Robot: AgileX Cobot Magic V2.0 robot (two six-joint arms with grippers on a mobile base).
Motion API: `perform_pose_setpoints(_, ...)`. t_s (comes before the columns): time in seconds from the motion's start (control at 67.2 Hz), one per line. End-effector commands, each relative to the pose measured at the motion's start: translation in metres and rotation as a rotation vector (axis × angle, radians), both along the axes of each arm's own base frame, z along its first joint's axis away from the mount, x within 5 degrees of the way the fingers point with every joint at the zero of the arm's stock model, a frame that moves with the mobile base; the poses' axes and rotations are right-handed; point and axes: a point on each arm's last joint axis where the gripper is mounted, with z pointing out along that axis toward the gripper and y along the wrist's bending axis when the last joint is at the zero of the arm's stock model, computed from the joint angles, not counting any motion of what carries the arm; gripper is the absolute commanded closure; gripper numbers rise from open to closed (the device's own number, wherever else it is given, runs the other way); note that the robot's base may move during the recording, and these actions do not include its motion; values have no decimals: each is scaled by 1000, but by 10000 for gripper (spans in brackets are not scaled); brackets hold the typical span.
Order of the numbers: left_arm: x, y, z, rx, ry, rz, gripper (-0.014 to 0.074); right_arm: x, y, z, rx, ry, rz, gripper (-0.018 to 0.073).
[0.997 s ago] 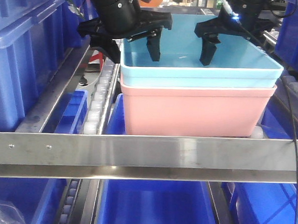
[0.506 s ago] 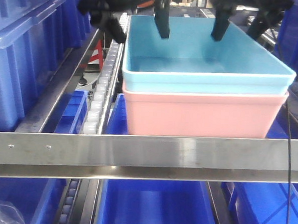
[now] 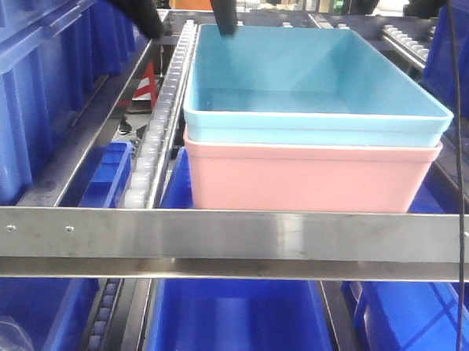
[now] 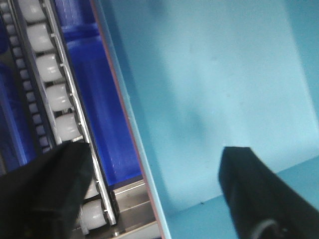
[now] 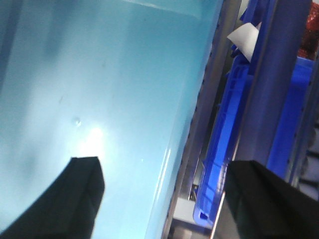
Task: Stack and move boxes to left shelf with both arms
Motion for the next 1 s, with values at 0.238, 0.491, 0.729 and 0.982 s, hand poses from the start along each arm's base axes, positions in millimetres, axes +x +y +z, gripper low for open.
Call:
perform_pose_setpoints(0.238, -57, -9, 70, -97, -172, -112, 500, -32, -5, 51, 35, -108, 12, 520)
perform_pose_setpoints(0.491, -80, -7, 83, -53, -206, -109, 597, -56, -7, 53, 69, -154, 3, 504)
perform_pose_setpoints(0.729, -109, 21, 87, -40, -257, -112, 598, -110, -11, 31, 124, -214, -19, 504)
perform_pose_setpoints(0.982, -171, 82, 91, -169, -405, -140, 598, -199, -6, 25, 168, -344, 51, 504)
